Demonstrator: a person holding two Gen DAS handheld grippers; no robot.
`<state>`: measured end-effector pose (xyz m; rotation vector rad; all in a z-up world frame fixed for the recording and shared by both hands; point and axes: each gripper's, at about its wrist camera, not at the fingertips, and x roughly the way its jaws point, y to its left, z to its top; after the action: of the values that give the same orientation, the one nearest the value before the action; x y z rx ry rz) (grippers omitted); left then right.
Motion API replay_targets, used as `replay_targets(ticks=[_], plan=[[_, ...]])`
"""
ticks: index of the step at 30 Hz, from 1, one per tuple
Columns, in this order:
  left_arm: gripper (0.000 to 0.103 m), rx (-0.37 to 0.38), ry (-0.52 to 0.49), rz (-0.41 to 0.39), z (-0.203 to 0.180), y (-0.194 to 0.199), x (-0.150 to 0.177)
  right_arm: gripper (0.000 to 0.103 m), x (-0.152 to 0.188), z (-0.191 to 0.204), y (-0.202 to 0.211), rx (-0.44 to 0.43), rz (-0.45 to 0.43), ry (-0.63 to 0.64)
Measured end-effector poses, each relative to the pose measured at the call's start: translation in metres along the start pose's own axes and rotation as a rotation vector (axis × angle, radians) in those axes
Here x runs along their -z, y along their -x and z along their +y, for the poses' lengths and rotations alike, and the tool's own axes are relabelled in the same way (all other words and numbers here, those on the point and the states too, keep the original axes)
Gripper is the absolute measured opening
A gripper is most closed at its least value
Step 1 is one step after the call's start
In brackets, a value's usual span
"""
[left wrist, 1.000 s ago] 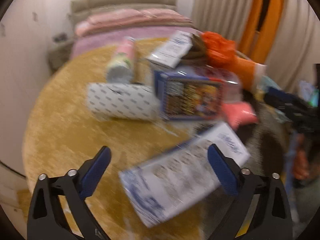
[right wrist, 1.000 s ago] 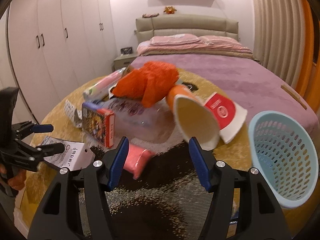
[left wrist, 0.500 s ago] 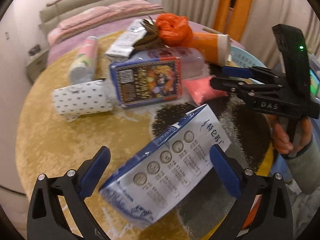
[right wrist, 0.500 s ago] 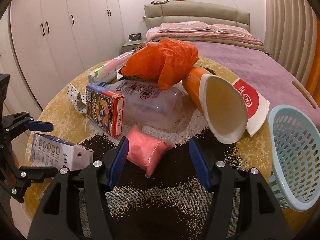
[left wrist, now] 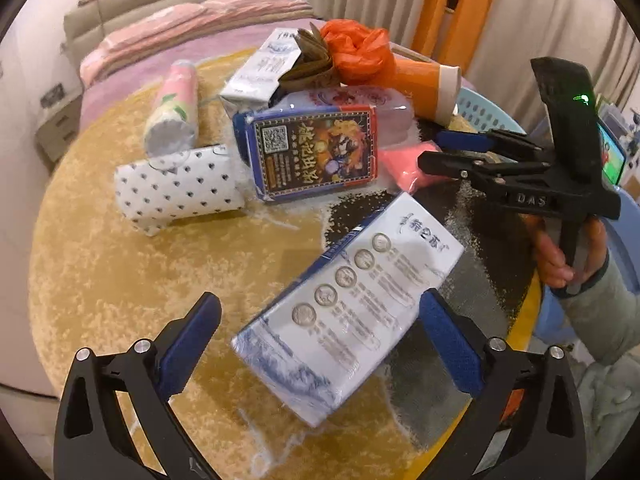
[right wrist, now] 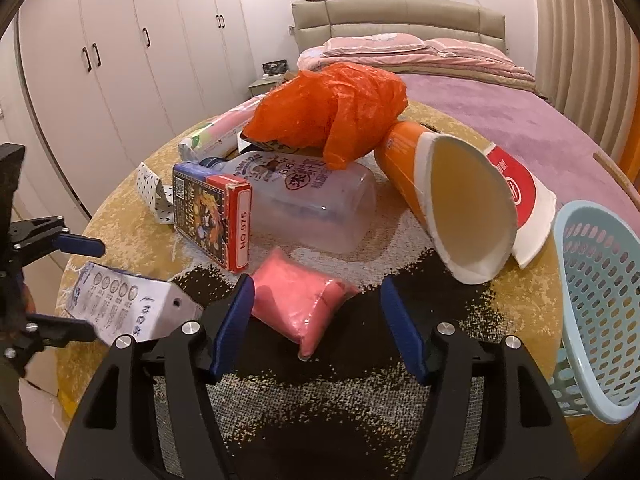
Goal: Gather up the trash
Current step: 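Grasp the white-blue milk carton with the left tool while the right tool grasps the pink packet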
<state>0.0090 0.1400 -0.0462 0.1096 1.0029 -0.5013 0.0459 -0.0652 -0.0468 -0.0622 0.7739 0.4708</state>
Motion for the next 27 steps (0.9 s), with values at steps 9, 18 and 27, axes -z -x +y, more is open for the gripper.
replay_targets(ticks=[9,18,27], plan=[[0.097,0.058,-0.059,0.042,-0.023,-0.019,-0.001,0.062,0.000,0.004,0.007,0.007,-0.007,0.001],[0.096,0.035,-0.028,0.025,-0.010,0.005,0.010,0.062,0.002,0.002,0.011,0.003,-0.011,-0.005],[0.076,-0.038,0.045,0.050,-0.031,-0.023,0.006,0.062,0.003,0.009,0.010,0.042,-0.015,0.033]])
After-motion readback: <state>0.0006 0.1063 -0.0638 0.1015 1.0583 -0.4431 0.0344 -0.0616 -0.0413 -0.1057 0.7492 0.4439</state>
